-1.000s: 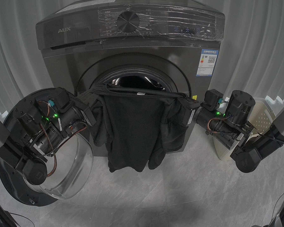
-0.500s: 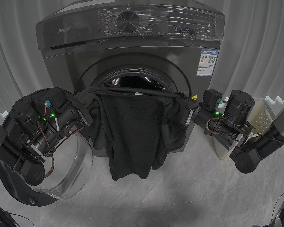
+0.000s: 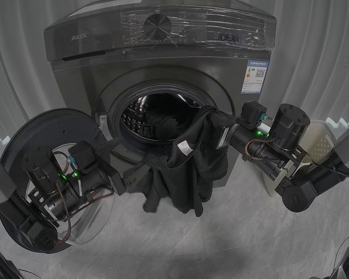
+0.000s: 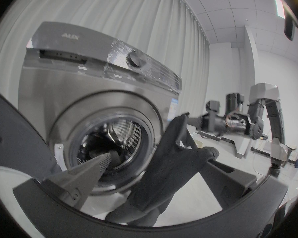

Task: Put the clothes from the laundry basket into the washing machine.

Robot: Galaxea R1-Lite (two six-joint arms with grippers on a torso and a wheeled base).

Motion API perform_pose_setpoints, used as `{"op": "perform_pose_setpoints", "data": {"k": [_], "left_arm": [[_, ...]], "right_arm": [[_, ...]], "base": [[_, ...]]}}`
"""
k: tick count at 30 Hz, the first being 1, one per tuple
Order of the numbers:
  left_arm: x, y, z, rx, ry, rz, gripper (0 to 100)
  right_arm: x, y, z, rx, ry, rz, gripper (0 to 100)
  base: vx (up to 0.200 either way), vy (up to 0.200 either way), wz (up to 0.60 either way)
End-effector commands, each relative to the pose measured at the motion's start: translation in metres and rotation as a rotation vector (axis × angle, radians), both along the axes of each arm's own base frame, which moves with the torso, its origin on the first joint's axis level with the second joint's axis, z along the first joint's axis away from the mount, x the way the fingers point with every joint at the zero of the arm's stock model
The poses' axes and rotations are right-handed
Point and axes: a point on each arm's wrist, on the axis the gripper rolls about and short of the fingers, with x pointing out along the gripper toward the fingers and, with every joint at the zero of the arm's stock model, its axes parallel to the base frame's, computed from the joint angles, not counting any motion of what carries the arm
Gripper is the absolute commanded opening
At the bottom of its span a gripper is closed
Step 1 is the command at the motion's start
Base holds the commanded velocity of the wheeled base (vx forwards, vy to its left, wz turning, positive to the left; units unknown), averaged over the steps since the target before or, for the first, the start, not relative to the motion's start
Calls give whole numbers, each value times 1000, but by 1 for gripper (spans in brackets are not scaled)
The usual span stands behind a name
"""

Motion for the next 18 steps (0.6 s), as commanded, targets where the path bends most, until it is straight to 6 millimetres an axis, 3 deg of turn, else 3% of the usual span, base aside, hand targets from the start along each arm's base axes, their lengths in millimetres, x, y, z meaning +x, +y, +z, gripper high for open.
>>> {"op": "perform_pose_setpoints", "data": {"k": [1,6,13,18], "left_arm": [[-2,-11,-29,56,101,-45,100],[9,-23,-55,93,172,-57,100],[38,-44,-73,91,166,-60,100],[43,-55,-82,85,181,-80,100]], "right_arm": [[0,9,1,9,-6,20,0],[-6,17,3,16,-12,48,0],[-4,20,1,15,-9,48,0],[-6,23,2,18,-11,58,0]], "base": [[0,0,0],[0,0,0],[0,0,0],[0,0,0]]}}
